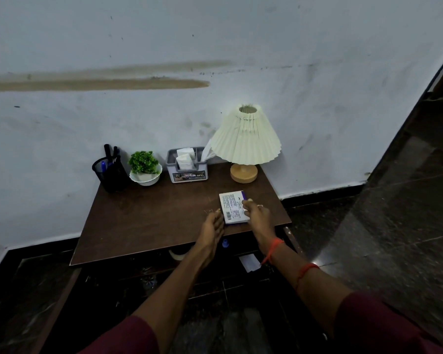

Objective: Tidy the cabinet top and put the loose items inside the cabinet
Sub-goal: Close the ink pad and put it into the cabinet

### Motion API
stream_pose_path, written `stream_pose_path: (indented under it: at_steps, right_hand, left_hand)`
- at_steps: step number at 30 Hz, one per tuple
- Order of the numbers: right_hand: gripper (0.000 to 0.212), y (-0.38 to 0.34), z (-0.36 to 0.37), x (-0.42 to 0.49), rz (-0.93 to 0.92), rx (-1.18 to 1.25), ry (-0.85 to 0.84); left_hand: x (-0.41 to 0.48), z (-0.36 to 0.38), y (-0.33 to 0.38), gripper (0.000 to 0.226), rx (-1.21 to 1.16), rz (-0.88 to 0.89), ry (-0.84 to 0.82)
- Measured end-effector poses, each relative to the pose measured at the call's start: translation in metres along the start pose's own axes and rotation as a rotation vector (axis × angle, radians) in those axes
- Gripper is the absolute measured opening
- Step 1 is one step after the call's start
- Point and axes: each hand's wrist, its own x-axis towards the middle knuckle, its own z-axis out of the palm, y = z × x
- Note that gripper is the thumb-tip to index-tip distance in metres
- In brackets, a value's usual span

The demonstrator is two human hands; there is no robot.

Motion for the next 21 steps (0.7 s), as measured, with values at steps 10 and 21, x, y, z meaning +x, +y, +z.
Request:
stream_pose_path:
  at_steps: [10,21]
  right_hand:
    - [0.037,0.009,-0.008,-0.003,-0.085,-0.208,0.118]
    - [0.027,0.019,-0.02,0.003,0.047,-0.145,0.059]
  left_hand:
    - [0.004,-0.003,0.003,0.049,-0.003,-0.011,-0.013]
    - [-0.002,0.006,0.001,0.048,-0.048,-0.015,0.023]
